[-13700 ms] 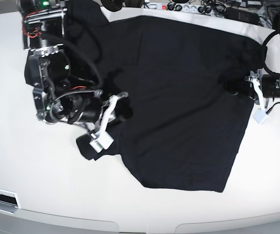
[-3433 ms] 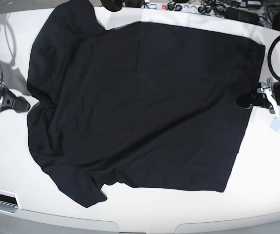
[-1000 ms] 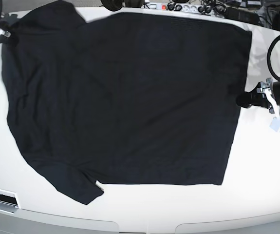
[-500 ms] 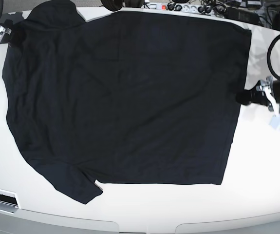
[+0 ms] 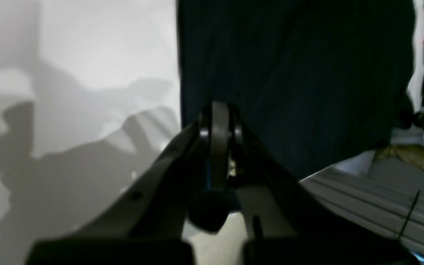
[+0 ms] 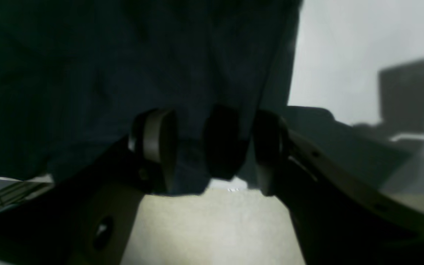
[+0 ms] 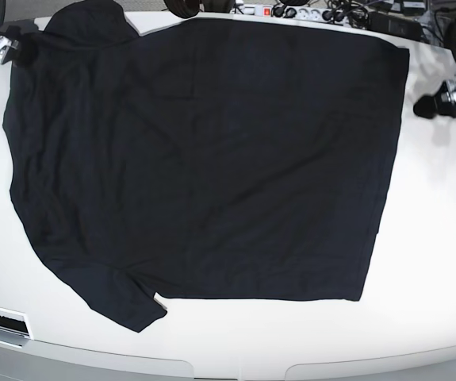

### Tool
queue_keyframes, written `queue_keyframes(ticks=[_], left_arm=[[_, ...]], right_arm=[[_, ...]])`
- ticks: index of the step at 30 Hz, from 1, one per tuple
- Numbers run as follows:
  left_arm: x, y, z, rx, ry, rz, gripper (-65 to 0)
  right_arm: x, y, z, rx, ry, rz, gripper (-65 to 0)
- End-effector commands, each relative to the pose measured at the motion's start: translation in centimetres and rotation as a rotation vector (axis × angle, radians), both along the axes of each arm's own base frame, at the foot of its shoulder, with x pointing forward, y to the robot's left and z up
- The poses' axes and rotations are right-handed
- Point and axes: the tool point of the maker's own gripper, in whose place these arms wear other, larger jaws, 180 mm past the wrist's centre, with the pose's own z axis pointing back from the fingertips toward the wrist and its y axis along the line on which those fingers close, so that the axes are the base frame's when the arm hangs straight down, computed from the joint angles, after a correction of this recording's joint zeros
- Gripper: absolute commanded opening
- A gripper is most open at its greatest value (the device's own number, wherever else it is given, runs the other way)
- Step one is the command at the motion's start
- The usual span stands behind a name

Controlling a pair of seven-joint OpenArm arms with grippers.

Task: Layout the t-shirt on the table in an organized manner, then fold the t-shirt properly
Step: 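Move the left gripper to the shirt's shoulder corner and pull it outward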

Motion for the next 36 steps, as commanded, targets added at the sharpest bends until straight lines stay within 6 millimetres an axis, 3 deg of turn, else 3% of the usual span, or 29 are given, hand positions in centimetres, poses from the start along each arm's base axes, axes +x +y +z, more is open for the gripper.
queue_keyframes(ticks=[1, 8, 14, 19, 20, 23, 25, 29, 36], left_arm=[[1.0, 0.7, 1.4, 0.007, -0.050, 0.005, -65.0], [-0.3, 1.5, 0.0, 0.051, 0.033, 0.041, -65.0], [-0.8, 2.0, -0.6, 0.076, 0.072, 0.060, -65.0], [-2.0, 1.7, -1.2, 0.066, 0.099, 0.062, -65.0], [-2.3, 1.6, -1.4, 0.063, 0.104, 0.062, -59.9], [-3.2, 1.3, -1.9, 0.055, 0.127, 0.066, -32.0], [-4.0, 1.5, -2.4, 0.054, 0.168, 0.096, -23.0], [-5.6, 1.5, -3.0, 0.060, 0.217, 0.093, -23.0], [-8.4, 1.3, -3.7, 0.058, 0.294, 0.078, -23.0]], right_arm=[[0.3, -0.6, 0.5, -0.002, -0.021, -0.008, -30.1], [-1.0, -0.1, -0.9, 0.078, -0.001, -0.056, -30.1], [0.0, 1.7, 0.4, 0.213, -0.062, -0.069, -30.3], [0.3, 1.8, 0.6, 0.219, -0.074, -0.072, -30.8], [0.3, 1.8, 0.6, 0.219, -0.074, -0.072, -30.8], [0.3, 1.8, 0.6, 0.219, -0.073, -0.072, -30.8], [0.2, 1.8, 0.5, 0.219, -0.073, -0.072, -31.3], [0.3, 1.8, 0.6, 0.221, -0.076, -0.072, -39.4], [0.6, 1.9, 0.9, 0.235, -0.093, -0.078, -39.7]])
